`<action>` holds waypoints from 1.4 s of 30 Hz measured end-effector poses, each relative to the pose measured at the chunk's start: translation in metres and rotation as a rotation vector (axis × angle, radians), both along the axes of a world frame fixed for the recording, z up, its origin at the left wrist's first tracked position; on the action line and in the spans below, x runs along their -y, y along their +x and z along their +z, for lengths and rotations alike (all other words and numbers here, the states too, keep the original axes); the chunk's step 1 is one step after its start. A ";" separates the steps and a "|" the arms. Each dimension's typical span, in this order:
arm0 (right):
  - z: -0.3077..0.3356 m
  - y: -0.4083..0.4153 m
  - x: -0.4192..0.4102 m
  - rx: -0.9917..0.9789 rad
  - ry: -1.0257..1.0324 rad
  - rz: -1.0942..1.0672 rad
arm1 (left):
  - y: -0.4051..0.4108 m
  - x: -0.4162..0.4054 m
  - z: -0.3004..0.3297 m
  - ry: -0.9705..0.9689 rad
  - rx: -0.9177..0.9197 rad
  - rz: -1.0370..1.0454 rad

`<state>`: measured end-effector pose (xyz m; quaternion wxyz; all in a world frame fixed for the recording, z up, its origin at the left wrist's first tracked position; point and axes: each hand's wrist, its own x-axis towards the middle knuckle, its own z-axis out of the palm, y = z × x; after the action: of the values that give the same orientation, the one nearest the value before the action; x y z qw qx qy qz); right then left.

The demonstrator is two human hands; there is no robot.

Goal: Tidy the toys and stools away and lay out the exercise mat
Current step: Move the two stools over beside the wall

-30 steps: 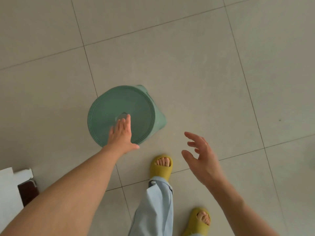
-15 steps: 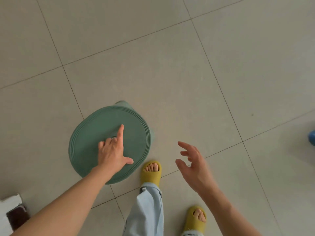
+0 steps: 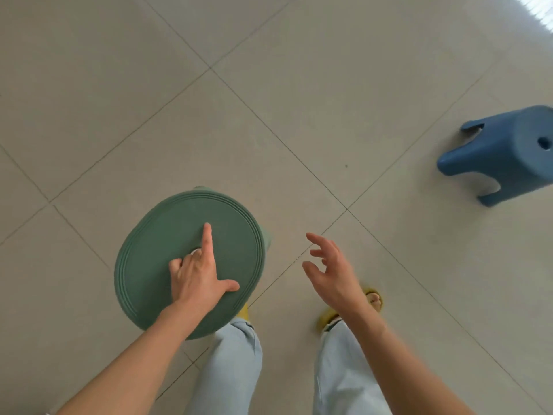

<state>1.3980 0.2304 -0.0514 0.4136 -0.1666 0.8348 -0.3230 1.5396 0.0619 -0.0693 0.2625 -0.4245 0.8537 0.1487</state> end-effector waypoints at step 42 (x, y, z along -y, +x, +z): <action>0.123 -0.567 -0.333 0.002 0.243 -0.591 | -0.749 -0.217 0.128 0.128 -0.050 -0.696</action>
<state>0.8314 0.5631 0.0719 0.3197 0.1342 0.8790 -0.3273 0.7905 0.2785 0.0583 0.3026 -0.0871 0.9423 0.1138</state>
